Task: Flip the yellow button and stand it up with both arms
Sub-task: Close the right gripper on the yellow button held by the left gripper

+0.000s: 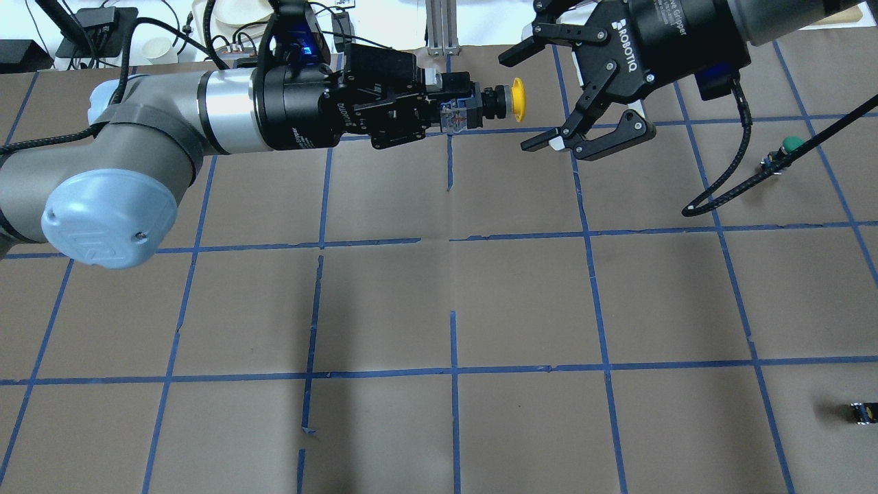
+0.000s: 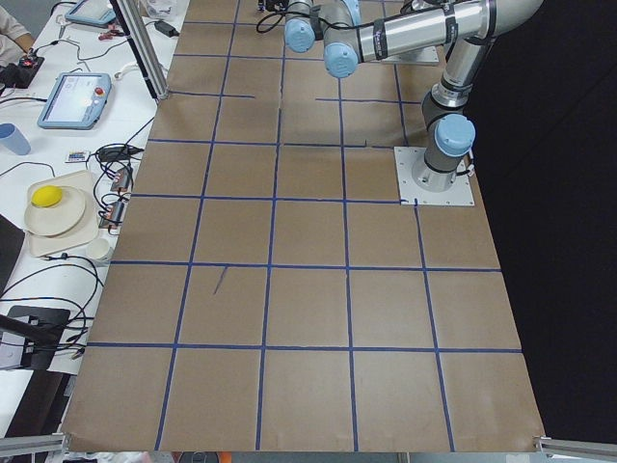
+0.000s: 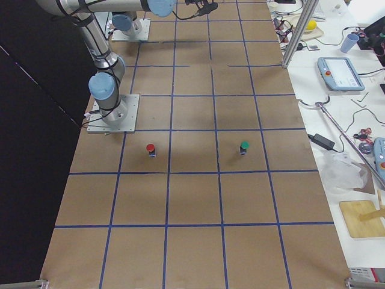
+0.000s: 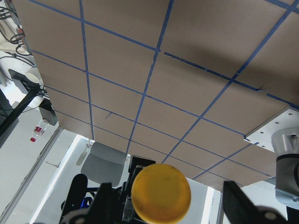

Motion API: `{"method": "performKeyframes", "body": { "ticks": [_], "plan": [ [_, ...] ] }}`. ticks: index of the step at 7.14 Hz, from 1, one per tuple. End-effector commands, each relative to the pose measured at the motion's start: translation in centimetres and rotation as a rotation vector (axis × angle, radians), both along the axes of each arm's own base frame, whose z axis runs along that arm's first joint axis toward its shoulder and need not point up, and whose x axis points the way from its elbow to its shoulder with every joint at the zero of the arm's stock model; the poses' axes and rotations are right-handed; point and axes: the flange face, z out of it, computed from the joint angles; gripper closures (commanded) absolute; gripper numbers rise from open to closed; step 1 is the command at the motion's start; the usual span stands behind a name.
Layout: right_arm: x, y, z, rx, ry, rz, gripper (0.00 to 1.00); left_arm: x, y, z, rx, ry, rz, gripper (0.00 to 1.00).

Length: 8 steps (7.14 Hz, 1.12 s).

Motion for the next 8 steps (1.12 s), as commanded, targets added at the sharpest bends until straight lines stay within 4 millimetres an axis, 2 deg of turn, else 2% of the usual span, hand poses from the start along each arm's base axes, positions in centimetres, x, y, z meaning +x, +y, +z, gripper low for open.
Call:
{"method": "performKeyframes", "body": {
  "ticks": [1,2,3,4,5,6,8],
  "plan": [
    [0.0,0.0,0.1,-0.001,0.001,0.000,0.68,0.0,-0.3,-0.6,0.002,0.000,0.000,0.78],
    [0.0,0.0,0.0,-0.001,-0.001,0.001,0.76,0.0,-0.4,-0.6,-0.006,0.000,0.000,0.78],
    [0.0,0.0,0.1,-0.002,0.001,0.001,0.78,0.0,-0.4,-0.5,-0.006,0.000,0.000,0.77],
    [0.0,-0.1,-0.1,0.001,0.002,0.001,0.78,0.0,-0.4,-0.5,-0.001,-0.003,-0.001,0.61],
    [-0.1,-0.3,-0.2,0.000,0.005,0.000,0.79,0.0,-0.4,-0.1,0.009,-0.006,-0.001,0.01],
    [-0.3,-0.4,0.1,-0.007,0.010,-0.003,0.80,0.1,0.0,0.9,0.043,-0.010,-0.001,0.00],
    [-0.8,-0.6,-0.1,-0.014,0.036,-0.003,0.80,0.6,-0.5,1.7,0.056,-0.014,0.010,0.00]
  ]
}}
